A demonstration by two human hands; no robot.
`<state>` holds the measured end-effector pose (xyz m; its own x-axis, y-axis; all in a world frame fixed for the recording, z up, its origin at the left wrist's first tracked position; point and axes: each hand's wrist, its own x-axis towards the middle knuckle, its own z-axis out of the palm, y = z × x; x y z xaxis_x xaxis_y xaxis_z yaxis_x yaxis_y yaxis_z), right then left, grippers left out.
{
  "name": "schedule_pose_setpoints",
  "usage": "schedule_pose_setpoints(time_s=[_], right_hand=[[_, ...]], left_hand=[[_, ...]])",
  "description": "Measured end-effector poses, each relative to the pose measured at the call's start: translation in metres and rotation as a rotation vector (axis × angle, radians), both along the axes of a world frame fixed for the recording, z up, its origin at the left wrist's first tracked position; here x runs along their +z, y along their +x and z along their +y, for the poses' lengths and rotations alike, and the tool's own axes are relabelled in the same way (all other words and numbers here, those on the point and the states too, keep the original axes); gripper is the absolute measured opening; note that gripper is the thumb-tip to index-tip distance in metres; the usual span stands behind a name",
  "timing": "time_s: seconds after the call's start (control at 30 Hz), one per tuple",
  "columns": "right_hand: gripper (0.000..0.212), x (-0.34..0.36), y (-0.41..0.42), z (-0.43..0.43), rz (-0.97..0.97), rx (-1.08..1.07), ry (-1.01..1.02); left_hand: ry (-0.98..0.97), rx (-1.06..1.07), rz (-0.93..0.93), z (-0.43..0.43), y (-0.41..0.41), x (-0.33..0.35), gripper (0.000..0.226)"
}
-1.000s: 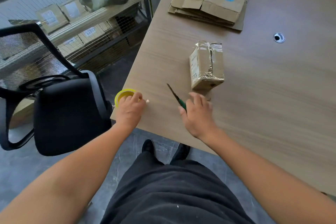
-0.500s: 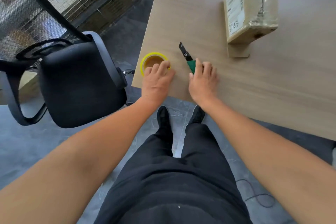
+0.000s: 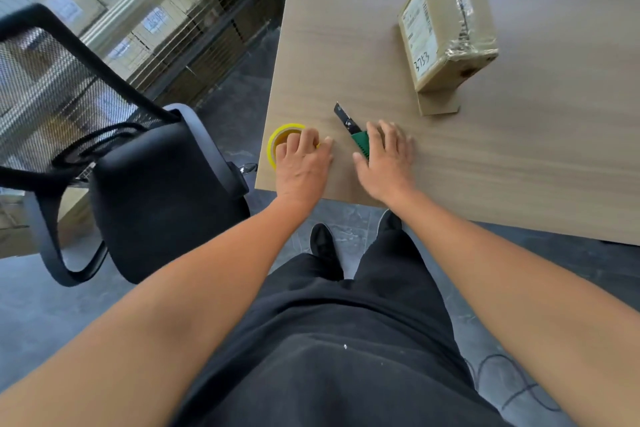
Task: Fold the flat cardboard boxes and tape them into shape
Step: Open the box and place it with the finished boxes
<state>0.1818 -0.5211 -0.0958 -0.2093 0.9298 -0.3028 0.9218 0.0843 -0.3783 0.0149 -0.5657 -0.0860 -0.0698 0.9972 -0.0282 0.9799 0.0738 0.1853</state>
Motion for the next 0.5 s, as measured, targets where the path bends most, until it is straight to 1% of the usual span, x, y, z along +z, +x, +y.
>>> schedule_pose_setpoints(time_s=[0.13, 0.23, 0.33, 0.5], right_hand=[[0.069, 0.019, 0.013, 0.000, 0.084, 0.011, -0.004], [0.071, 0.038, 0.028, -0.001, 0.077, 0.015, 0.020], [0.069, 0.059, 0.038, -0.002, 0.094, 0.005, 0.050], [0.059, 0.093, 0.047, -0.002, 0.182, 0.047, 0.178]], left_hand=[[-0.092, 0.019, -0.038, 0.000, -0.003, 0.005, 0.046], [-0.167, 0.036, -0.104, 0.005, -0.006, 0.011, 0.055], [-0.234, 0.041, -0.186, 0.010, -0.009, 0.020, 0.060], [-0.152, 0.020, -0.231, 0.013, -0.010, 0.041, 0.059]])
